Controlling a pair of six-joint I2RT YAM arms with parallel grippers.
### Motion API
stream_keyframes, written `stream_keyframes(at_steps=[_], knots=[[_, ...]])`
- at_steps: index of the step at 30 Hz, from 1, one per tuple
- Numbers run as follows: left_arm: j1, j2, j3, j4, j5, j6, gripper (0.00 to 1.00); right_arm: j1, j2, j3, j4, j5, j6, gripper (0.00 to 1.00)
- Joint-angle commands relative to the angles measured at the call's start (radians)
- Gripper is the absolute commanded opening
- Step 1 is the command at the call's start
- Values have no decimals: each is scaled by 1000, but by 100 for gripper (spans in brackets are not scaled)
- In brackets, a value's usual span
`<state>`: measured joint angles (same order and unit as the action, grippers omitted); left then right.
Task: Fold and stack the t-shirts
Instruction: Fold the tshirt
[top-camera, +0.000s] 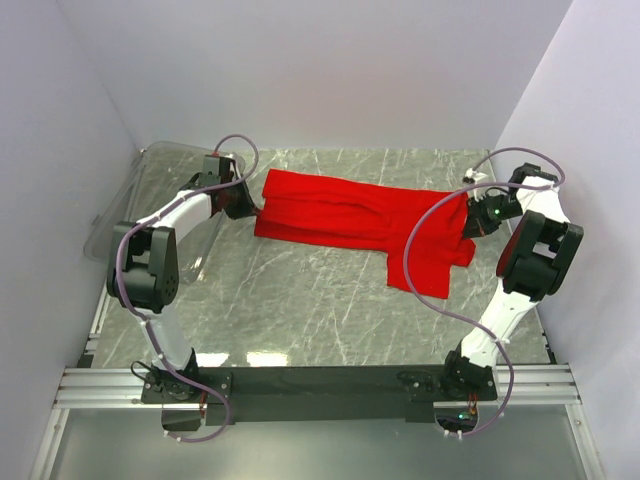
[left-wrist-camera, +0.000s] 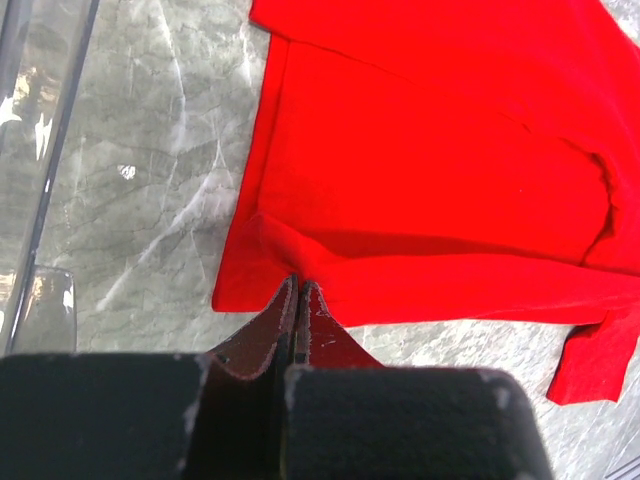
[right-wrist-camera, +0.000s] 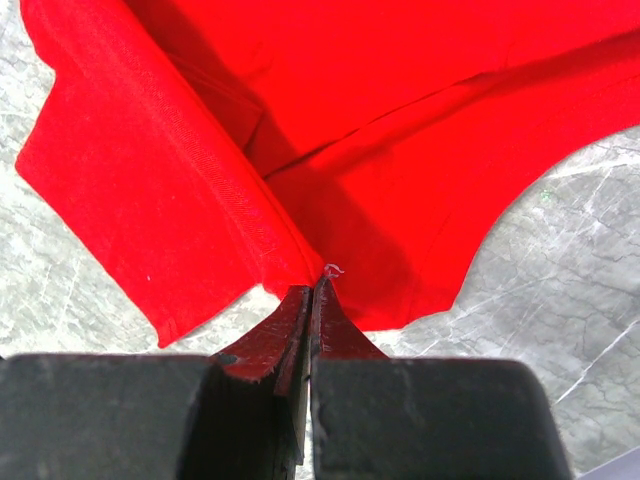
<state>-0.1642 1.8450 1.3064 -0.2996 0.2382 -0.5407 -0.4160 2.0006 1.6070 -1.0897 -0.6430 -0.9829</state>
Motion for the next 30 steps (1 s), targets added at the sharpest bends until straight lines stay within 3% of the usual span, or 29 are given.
stream_keyframes(at_steps=[1, 16, 30], knots=[[6, -62, -16, 1, -2, 22, 1, 6, -14, -2, -25, 9, -29, 0], [14, -156, -122, -7, 13, 38, 1, 5, -45, -76, 27, 49, 9, 0], [17, -13, 10, -10, 3, 38, 1, 9, 21, 24, 65, 23, 84, 0]])
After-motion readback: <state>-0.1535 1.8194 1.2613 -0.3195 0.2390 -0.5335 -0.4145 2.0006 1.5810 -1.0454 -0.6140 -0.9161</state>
